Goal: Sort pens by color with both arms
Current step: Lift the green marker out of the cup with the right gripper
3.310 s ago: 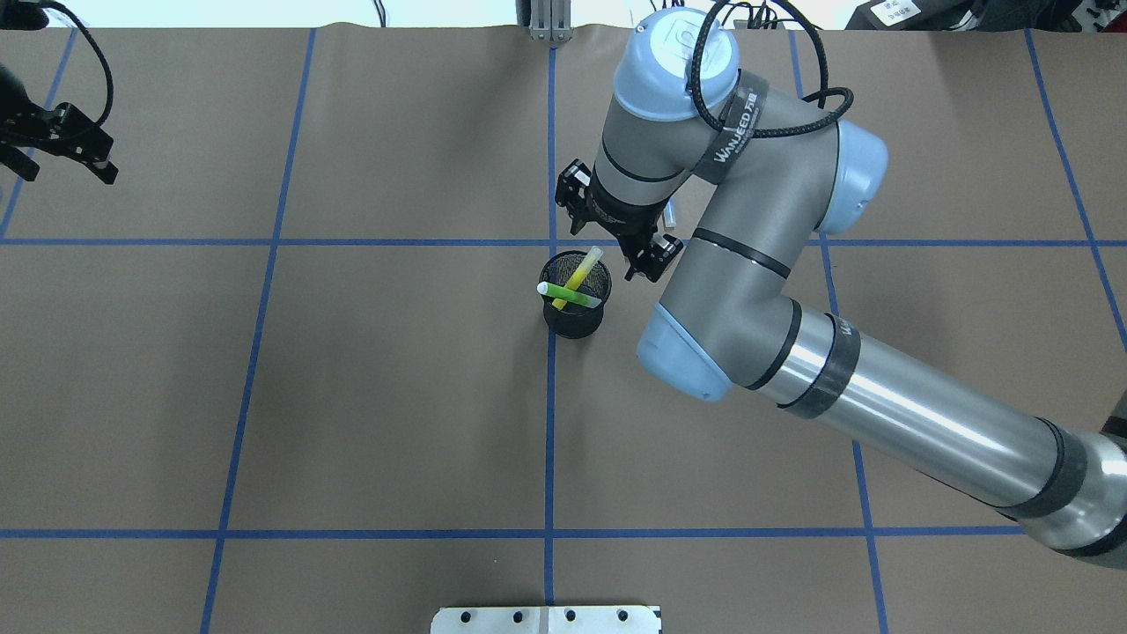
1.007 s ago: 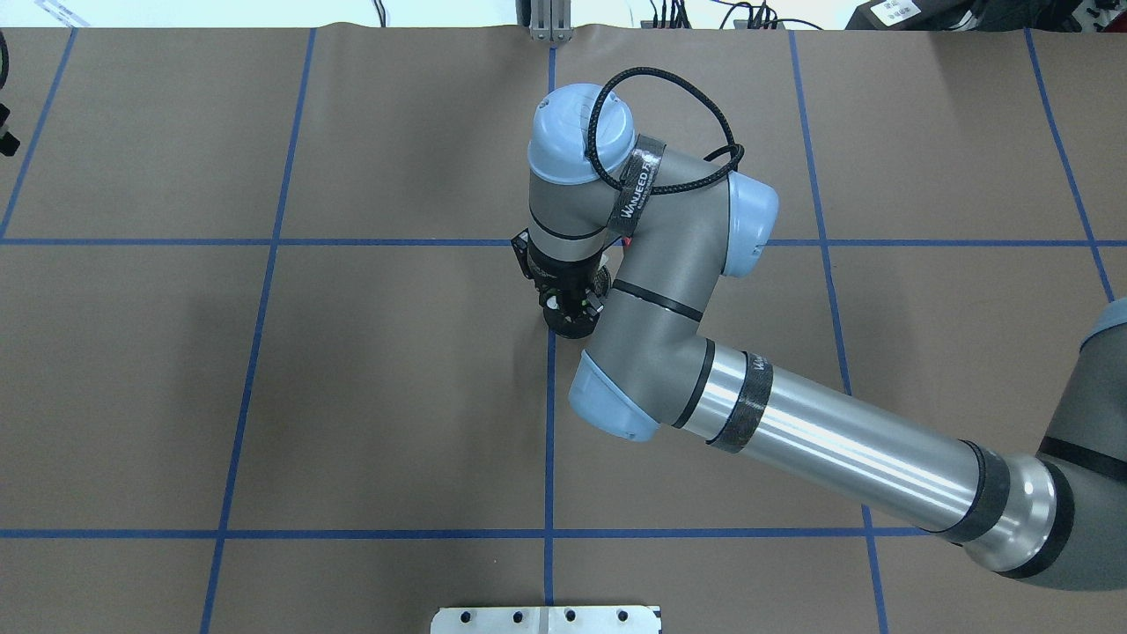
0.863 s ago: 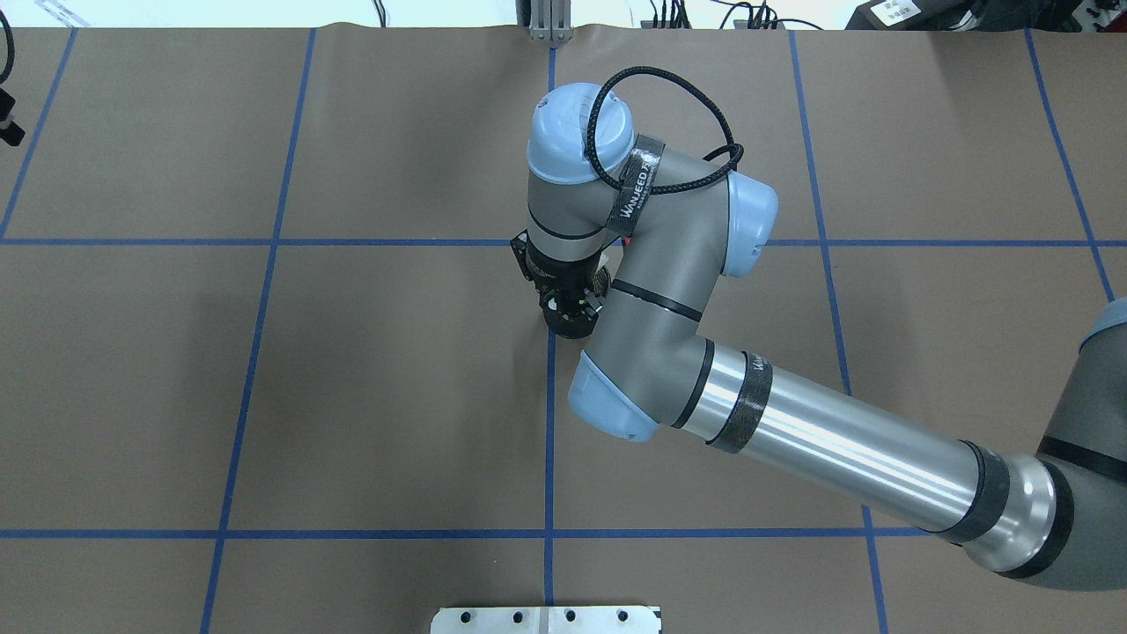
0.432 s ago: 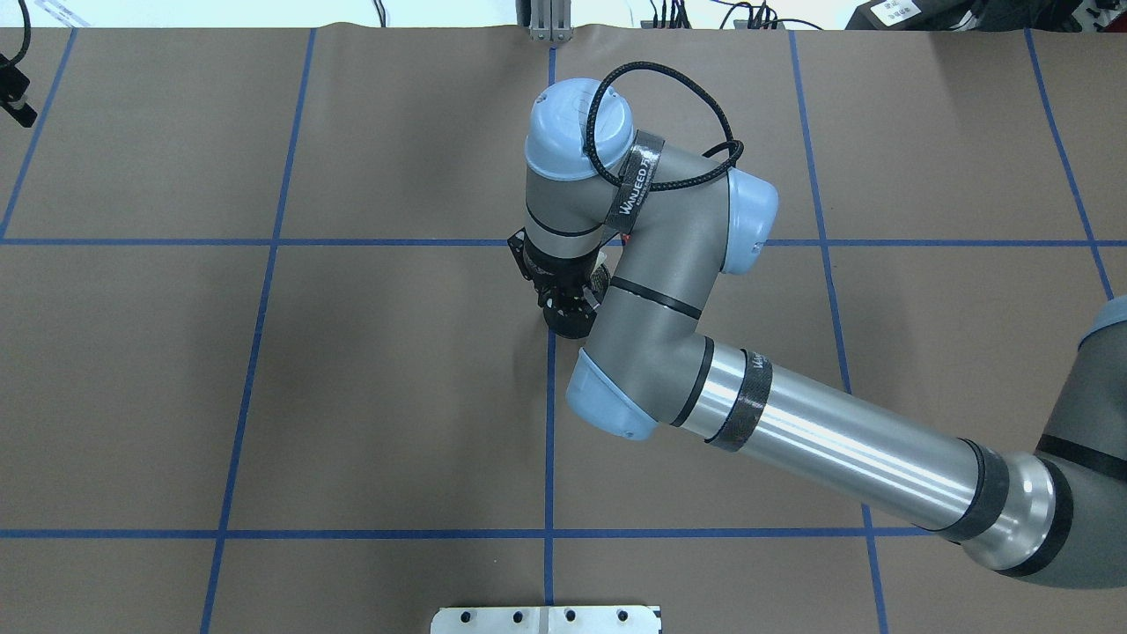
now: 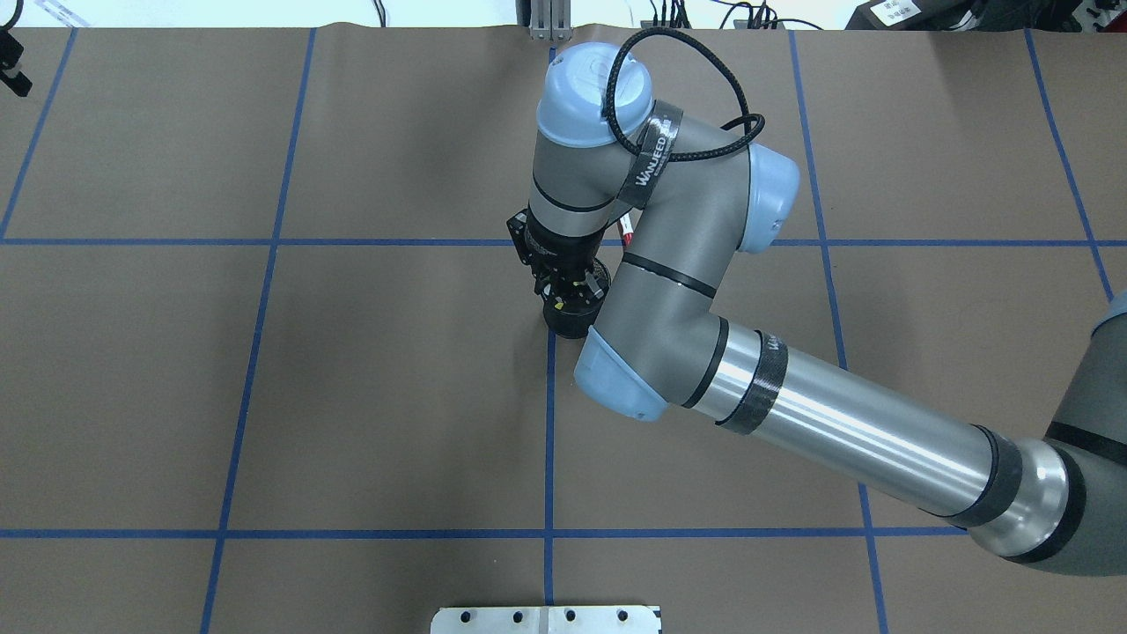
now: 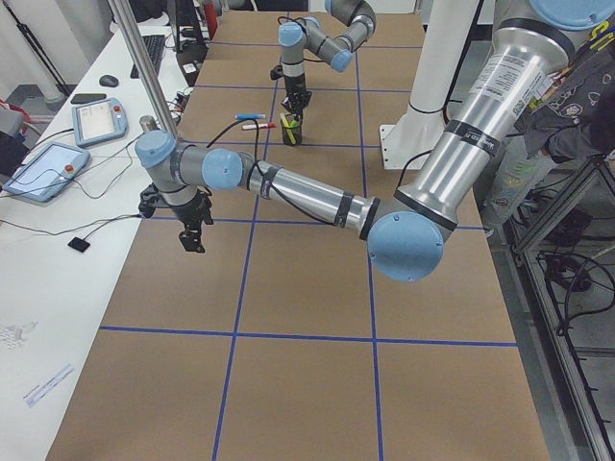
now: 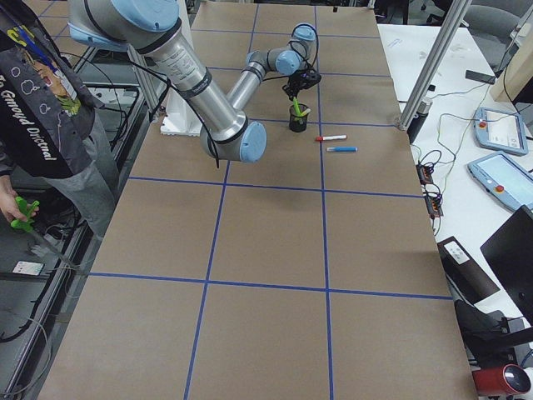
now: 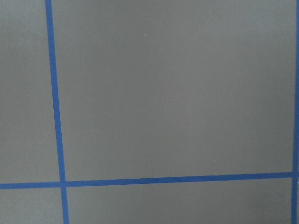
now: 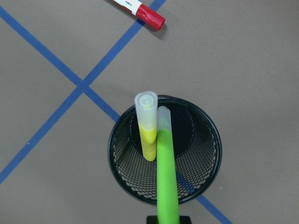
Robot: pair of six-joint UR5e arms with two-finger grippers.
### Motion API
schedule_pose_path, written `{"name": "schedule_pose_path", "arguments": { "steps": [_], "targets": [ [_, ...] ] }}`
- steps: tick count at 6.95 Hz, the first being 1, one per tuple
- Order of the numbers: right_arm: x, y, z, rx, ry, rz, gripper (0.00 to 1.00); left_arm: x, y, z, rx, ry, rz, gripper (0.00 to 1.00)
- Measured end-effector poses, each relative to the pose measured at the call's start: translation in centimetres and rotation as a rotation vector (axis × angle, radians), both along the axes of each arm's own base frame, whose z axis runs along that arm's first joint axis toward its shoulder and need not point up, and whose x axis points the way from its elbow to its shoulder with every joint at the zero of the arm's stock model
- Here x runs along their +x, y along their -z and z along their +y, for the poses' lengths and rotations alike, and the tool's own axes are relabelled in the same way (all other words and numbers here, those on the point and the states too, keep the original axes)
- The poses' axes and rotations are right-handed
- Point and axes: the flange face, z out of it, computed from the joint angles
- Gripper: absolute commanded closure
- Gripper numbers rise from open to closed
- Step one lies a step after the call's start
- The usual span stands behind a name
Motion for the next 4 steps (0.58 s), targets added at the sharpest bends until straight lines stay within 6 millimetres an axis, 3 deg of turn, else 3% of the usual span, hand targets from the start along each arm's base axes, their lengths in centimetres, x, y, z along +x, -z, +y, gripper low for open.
{"name": "schedule_pose_path", "arguments": {
  "steps": [2, 4],
  "targets": [
    [2.8, 0.9, -1.4, -0.058, -0.002, -0.043, 0.84, 0.0, 3.6, -1.3, -0.008, 0.008, 0.0, 0.05],
    [6.1, 2.7, -1.7, -0.098, -0.003, -0.087, 0.84, 0.0, 5.6, -1.9, -0.024, 0.011, -0.001, 0.05]
  ]
}}
